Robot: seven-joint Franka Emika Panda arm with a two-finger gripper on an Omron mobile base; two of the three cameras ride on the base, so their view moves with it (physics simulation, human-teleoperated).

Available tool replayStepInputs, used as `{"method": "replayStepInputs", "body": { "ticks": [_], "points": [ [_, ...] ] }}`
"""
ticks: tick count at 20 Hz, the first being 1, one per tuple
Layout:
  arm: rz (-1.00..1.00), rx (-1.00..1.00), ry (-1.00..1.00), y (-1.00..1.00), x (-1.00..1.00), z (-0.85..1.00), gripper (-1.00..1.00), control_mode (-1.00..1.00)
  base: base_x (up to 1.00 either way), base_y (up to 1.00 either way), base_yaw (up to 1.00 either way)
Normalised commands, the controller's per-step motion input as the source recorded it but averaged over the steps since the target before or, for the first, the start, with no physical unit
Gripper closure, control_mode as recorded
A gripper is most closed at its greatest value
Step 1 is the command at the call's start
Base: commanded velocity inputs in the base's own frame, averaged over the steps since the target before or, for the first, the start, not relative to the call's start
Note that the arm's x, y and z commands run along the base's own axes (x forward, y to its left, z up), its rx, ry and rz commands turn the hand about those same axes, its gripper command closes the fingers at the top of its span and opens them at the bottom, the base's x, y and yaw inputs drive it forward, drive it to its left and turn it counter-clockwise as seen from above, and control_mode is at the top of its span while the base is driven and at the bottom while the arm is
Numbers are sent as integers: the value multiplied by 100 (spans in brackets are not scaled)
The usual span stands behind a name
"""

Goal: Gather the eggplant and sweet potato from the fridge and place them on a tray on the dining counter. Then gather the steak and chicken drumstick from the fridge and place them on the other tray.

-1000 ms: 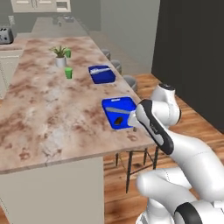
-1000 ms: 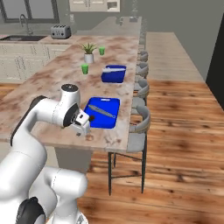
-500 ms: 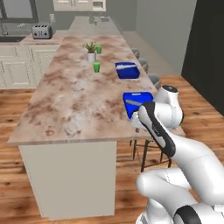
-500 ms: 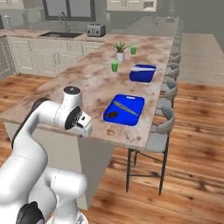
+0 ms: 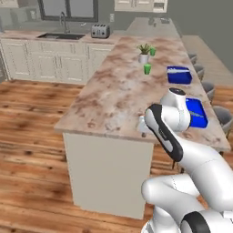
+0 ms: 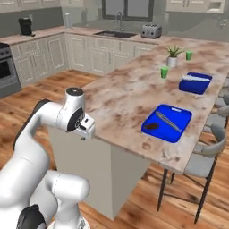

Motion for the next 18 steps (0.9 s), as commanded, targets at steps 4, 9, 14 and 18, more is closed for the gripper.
{"method": "replayStepInputs", "body": {
  "ticks": [4, 9, 14, 18],
  "points": [
    [0, 0, 0, 0, 0, 0, -100, 100, 2, 64, 46],
    [0, 0, 0, 0, 0, 0, -100, 100, 25, 56, 50],
    [0, 0, 0, 0, 0, 0, -100, 100, 47, 53, 47],
    [0, 0, 0, 0, 0, 0, -100, 100, 59, 55, 46]
  ]
}}
